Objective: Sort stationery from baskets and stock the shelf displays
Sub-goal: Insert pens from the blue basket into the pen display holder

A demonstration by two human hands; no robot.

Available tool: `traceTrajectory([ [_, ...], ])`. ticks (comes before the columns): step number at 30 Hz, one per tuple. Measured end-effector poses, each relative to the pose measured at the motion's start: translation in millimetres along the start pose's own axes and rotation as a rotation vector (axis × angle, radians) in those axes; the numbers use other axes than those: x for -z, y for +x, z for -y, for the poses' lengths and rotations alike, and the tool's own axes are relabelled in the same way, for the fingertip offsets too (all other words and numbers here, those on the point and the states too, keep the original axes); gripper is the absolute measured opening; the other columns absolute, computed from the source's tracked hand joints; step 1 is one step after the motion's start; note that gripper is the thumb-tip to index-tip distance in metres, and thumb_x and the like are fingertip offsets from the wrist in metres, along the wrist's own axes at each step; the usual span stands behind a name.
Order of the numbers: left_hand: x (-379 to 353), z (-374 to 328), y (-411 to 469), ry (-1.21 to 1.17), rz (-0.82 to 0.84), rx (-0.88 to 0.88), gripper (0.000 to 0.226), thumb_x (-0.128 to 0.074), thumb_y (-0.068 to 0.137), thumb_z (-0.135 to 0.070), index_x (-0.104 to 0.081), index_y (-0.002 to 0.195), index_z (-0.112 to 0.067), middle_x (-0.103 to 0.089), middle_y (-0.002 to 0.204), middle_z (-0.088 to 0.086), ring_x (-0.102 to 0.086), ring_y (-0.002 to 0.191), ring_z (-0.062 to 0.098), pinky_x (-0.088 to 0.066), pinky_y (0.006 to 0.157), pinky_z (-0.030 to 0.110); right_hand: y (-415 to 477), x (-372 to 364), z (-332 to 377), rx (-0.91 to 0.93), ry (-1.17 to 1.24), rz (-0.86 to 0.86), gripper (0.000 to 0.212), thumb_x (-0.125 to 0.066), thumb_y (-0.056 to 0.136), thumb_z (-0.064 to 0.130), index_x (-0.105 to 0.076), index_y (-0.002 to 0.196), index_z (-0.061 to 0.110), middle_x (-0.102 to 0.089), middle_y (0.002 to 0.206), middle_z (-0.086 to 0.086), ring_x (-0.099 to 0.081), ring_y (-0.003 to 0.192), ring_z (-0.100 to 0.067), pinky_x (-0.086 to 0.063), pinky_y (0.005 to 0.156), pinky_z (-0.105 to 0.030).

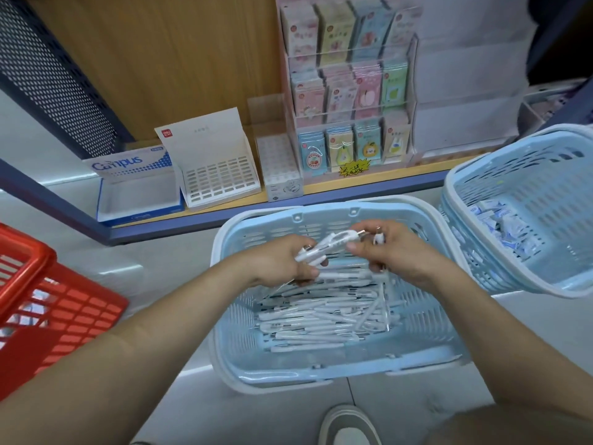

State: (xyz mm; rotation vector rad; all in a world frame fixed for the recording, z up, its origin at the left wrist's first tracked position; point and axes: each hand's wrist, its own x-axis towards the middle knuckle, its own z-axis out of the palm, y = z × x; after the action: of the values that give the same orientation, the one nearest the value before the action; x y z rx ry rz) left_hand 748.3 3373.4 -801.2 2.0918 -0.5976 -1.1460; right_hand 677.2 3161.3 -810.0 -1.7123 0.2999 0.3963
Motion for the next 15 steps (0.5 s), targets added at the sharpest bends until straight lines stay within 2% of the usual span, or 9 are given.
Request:
traceTrajectory([
  [2,-0.4,-0.2,-4.8,-0.084,0.021,-0.005,0.022,-0.059,0.095,-0.009,-0.061,0.117,-0.012,-0.063,0.08,-0.004,-0.06,0.064,-0.001,-0.047,0.062,0.014,0.0,-1.2,-1.2,-0.011,0.335,-0.061,0.026,-0.076,0.071,0.021,-0.069,0.093,0.011,-0.042,0.06,-0.002,-0.034,0.048,-0.011,-0.033,0.046,-0.022],
  [4,-0.2,-0.3,-9.0,-0.12,0.017,-0.013,0.023,-0.055,0.097,-0.004,-0.059,0.119,-0.009,-0.061,0.082,0.0,-0.059,0.062,-0.003,-0.045,0.059,0.013,-3.0,-1.4,1.6,0.017,0.466,-0.102,0.01,-0.067,0.084,0.008,-0.067,0.093,0.004,-0.041,0.056,0.001,-0.027,0.048,-0.009,-0.026,0.044,-0.019],
  [7,6.0,0.7,-13.6,-0.232,-0.04,-0.04,0.023,-0.054,0.096,0.0,-0.06,0.117,-0.008,-0.061,0.091,0.006,-0.06,0.074,0.009,-0.05,0.067,0.019,-10.5,8.4,6.7,0.071,0.492,-0.234,0.01,-0.06,0.09,0.004,-0.069,0.094,0.003,-0.047,0.062,0.0,-0.033,0.053,-0.008,-0.028,0.045,-0.017],
  [10,10.6,-0.4,-19.0,-0.378,-0.101,-0.072,0.022,-0.054,0.095,0.002,-0.062,0.112,-0.01,-0.062,0.09,0.01,-0.059,0.079,0.018,-0.052,0.074,0.03,-16.0,20.9,15.6,0.114,0.689,-0.307,0.014,-0.064,0.083,0.012,-0.069,0.093,0.005,-0.051,0.069,-0.002,-0.04,0.059,-0.007,-0.031,0.045,-0.015],
  [13,3.5,-9.0,-21.5,-0.561,-0.171,-0.118,0.021,-0.052,0.095,0.004,-0.063,0.105,-0.011,-0.062,0.082,0.006,-0.059,0.074,0.016,-0.052,0.069,0.025,-18.9,15.6,22.6,0.159,0.947,-0.171,0.029,-0.07,0.08,0.023,-0.066,0.103,0.005,-0.054,0.078,-0.002,-0.043,0.065,-0.007,-0.036,0.049,-0.015],
  [15,-9.1,-18.7,-18.9,-0.626,-0.189,-0.124,0.021,-0.051,0.095,0.005,-0.062,0.104,-0.01,-0.062,0.079,0.005,-0.061,0.07,0.014,-0.054,0.069,0.024,-17.7,-1.1,26.7,0.158,1.008,-0.061,0.04,-0.075,0.078,0.025,-0.063,0.11,0.004,-0.057,0.084,-0.003,-0.046,0.071,-0.009,-0.038,0.054,-0.017],
])
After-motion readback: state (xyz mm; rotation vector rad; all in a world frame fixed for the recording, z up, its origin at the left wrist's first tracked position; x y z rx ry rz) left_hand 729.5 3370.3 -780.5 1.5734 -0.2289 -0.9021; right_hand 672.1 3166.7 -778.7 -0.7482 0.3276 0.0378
